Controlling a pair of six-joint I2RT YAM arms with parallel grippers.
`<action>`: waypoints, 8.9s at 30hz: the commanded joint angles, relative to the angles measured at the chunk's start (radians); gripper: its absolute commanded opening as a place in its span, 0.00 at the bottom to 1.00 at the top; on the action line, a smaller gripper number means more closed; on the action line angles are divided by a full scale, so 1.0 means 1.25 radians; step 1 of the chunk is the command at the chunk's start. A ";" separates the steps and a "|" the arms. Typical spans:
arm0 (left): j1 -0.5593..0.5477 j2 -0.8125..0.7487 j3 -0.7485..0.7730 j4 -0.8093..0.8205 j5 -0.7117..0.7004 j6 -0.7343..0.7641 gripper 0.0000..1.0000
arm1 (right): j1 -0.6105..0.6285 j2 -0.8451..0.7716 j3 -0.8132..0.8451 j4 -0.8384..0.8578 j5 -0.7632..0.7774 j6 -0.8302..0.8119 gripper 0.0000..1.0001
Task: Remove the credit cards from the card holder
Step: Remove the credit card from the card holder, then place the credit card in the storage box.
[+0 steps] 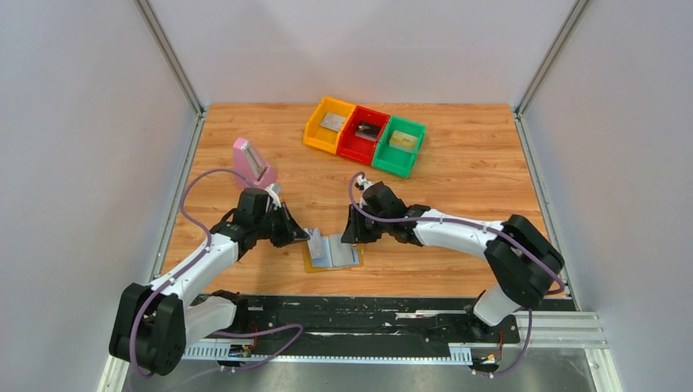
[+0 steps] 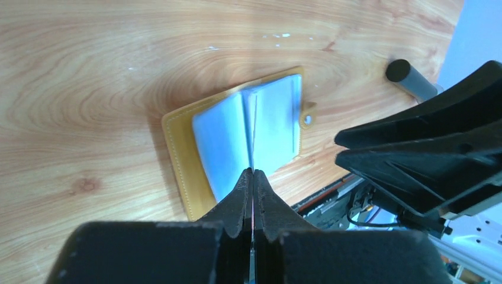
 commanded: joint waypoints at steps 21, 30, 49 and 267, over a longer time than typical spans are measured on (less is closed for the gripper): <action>-0.106 0.007 0.092 0.196 0.441 0.043 0.00 | -0.157 -0.175 0.121 -0.164 -0.433 -0.412 0.56; -0.107 0.035 0.073 0.285 0.481 0.001 0.00 | -0.154 -0.067 0.179 -0.194 -0.614 -0.427 0.54; -0.107 0.047 0.068 0.296 0.497 -0.001 0.00 | -0.152 -0.058 0.169 -0.125 -0.652 -0.373 0.21; 0.127 1.200 1.346 0.312 0.074 0.133 0.01 | -0.322 -0.316 -0.041 -0.027 -0.172 0.046 1.00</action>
